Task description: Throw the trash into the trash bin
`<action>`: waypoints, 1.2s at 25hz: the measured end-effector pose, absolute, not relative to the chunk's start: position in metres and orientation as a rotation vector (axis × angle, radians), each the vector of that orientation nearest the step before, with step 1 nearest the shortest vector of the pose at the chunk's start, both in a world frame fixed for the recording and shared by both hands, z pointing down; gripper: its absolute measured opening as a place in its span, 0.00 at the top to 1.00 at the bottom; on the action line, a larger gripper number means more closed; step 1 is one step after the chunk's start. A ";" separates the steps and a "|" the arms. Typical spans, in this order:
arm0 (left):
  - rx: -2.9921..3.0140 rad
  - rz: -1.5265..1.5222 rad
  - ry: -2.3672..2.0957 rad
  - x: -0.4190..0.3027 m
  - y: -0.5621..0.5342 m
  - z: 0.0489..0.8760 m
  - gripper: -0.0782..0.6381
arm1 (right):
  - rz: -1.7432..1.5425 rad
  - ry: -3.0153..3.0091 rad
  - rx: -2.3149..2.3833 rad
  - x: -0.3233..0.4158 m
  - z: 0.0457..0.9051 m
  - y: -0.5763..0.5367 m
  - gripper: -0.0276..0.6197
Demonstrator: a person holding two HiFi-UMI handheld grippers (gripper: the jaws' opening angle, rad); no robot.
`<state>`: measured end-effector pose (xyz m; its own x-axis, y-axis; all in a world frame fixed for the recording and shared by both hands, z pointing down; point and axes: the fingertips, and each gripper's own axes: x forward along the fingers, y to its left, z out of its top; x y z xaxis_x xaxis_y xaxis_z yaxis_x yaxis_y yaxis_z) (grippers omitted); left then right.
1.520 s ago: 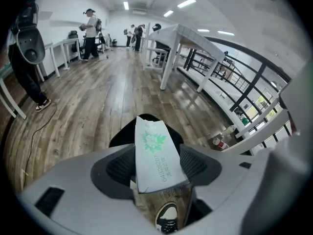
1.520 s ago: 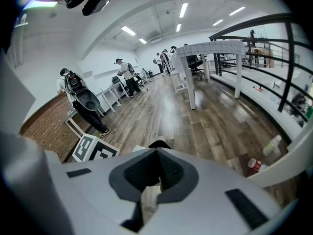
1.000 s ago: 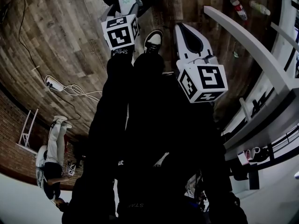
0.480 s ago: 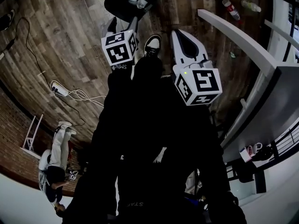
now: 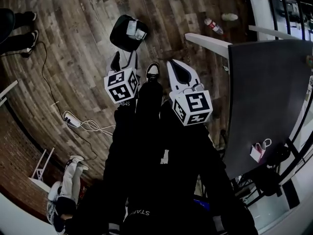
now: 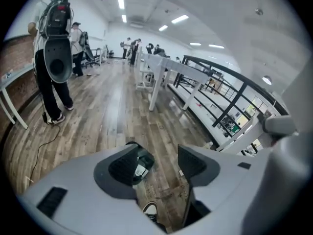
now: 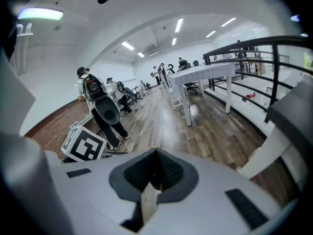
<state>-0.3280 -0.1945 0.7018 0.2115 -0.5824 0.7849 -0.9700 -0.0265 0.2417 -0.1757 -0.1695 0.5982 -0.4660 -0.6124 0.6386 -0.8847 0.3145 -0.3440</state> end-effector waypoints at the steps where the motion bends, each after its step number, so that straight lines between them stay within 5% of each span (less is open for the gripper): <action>1: 1.719 0.622 -1.469 -0.323 -0.192 0.683 0.53 | 0.957 -2.197 1.349 -0.171 0.583 -0.166 0.93; 18: 2.208 0.638 -1.264 -0.169 -0.146 0.433 0.81 | 0.890 -2.228 1.717 -0.051 0.359 -0.097 0.93; 30: 2.489 0.580 -0.939 -0.010 -0.069 0.338 0.89 | 0.784 -2.032 2.151 0.094 0.266 0.010 0.93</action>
<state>-0.0102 -0.0688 0.3379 0.6854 -0.5169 0.5129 -0.6902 -0.6857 0.2313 0.0937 0.0099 0.2664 -0.0108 -0.9110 0.4123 -0.9519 -0.1168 -0.2832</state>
